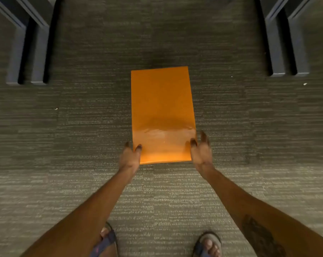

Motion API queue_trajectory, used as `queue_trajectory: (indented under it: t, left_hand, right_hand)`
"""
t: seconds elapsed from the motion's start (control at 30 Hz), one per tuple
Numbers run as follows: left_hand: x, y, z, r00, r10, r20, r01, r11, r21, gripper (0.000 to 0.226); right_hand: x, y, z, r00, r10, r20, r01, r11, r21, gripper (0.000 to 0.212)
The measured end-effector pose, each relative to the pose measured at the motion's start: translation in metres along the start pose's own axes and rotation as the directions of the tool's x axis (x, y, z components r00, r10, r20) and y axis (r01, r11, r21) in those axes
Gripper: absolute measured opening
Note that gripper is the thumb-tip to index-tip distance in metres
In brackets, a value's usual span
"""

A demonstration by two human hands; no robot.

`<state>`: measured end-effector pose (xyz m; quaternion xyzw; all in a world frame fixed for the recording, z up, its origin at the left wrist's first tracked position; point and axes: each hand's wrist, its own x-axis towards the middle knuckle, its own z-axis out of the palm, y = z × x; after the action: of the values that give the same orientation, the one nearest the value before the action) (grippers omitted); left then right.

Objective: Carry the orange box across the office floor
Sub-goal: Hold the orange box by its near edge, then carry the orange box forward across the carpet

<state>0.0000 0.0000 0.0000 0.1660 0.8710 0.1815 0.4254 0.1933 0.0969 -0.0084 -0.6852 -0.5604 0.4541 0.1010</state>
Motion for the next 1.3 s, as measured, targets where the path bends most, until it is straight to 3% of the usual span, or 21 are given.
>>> queue_trajectory:
  t: [0.13, 0.3, 0.53, 0.67, 0.8, 0.9, 1.0, 1.17, 1.3]
  left_hand:
    - [0.016, -0.016, 0.011, 0.999, -0.017, 0.038, 0.021, 0.995, -0.094, 0.050]
    - [0.028, -0.024, 0.020, 0.996, -0.059, 0.063, 0.073, 0.967, -0.244, 0.041]
    - [0.021, -0.017, 0.008, 0.994, -0.100, 0.049, 0.110, 0.934, -0.340, 0.040]
    - [0.016, -0.012, -0.013, 0.997, -0.076, -0.004, 0.070, 0.941, -0.331, 0.039]
    - [0.014, -0.006, -0.039, 0.996, -0.067, -0.061, 0.041, 0.931, -0.361, 0.039]
    - [0.020, -0.004, -0.061, 0.989, -0.081, -0.122, 0.032, 0.933, -0.359, 0.041]
    - [0.038, -0.007, -0.082, 0.981, -0.088, -0.173, 0.024, 0.939, -0.344, 0.042]
    - [0.095, -0.015, -0.108, 0.987, -0.022, -0.161, -0.040, 0.926, -0.376, 0.036]
    - [0.136, -0.029, -0.127, 0.994, 0.017, -0.108, -0.062, 0.900, -0.431, 0.030]
  right_hand:
    - [0.017, 0.017, 0.008, 0.973, 0.198, 0.119, -0.200, 0.980, 0.001, 0.046]
    - [0.032, 0.030, 0.014, 0.943, 0.260, 0.210, -0.305, 0.926, 0.221, 0.040]
    - [0.023, 0.033, 0.019, 0.966, 0.219, 0.137, -0.255, 0.897, 0.361, 0.023]
    - [0.013, 0.017, 0.020, 0.965, 0.219, 0.145, -0.260, 0.869, 0.421, 0.033]
    - [0.010, -0.011, 0.025, 0.973, 0.183, 0.141, -0.228, 0.864, 0.449, 0.024]
    - [0.012, -0.037, 0.037, 0.971, 0.172, 0.167, -0.231, 0.859, 0.457, 0.038]
    - [0.018, -0.058, 0.061, 0.971, 0.165, 0.171, -0.228, 0.852, 0.471, 0.039]
    - [0.032, -0.086, 0.105, 0.988, 0.104, 0.110, -0.144, 0.866, 0.478, 0.016]
    - [0.045, -0.104, 0.141, 0.996, 0.041, 0.078, -0.074, 0.876, 0.477, 0.020]
